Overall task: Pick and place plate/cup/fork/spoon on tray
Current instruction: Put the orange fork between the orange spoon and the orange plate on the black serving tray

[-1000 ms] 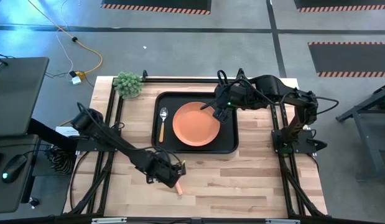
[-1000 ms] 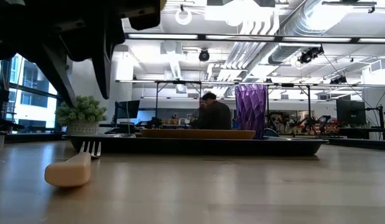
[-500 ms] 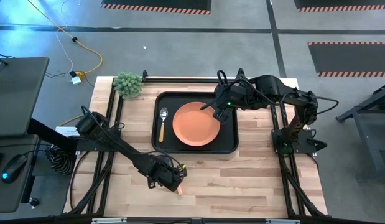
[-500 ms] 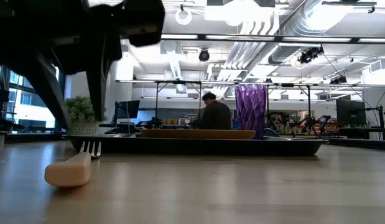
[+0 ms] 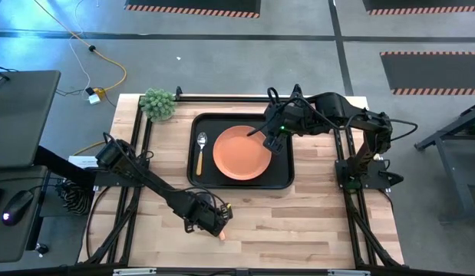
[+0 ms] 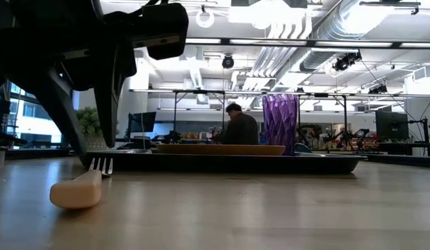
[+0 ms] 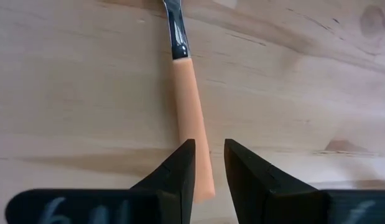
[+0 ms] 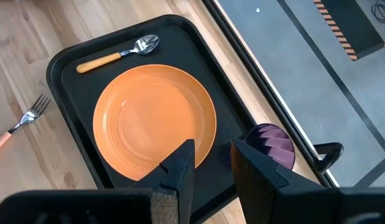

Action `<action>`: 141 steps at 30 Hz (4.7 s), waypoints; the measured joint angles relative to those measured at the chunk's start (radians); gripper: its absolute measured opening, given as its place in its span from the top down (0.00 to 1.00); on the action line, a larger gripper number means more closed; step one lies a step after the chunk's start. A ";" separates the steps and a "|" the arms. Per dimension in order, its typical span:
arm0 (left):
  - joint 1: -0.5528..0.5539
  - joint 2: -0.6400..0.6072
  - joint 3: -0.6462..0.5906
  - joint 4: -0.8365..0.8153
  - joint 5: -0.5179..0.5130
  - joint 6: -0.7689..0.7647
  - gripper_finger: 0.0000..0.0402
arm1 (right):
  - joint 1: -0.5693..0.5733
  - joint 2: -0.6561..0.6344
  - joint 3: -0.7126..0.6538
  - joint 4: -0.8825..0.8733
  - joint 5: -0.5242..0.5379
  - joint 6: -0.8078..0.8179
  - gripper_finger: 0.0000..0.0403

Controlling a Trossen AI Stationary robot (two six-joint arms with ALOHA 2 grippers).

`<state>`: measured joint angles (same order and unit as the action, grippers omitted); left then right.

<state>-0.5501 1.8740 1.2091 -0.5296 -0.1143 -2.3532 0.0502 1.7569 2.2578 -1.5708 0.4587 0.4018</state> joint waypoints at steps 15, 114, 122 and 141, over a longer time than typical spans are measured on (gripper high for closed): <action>0.008 0.000 0.000 -0.006 -0.002 0.086 0.80 | 0.001 0.000 0.000 0.000 -0.003 -0.002 0.76; -0.030 0.033 0.126 -0.096 0.181 0.156 0.87 | 0.001 0.000 0.000 0.001 -0.023 -0.044 0.76; -0.002 -0.093 0.126 -0.317 0.134 0.199 0.87 | 0.001 0.000 0.000 0.005 -0.024 -0.044 0.76; 0.429 -0.257 0.126 -0.619 0.091 0.803 0.87 | 0.004 0.000 0.000 0.004 -0.050 0.051 0.76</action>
<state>-0.1206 1.6165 1.3350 -1.1489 -0.0231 -1.5506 0.0540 1.7565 2.2578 -1.5666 0.4088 0.4531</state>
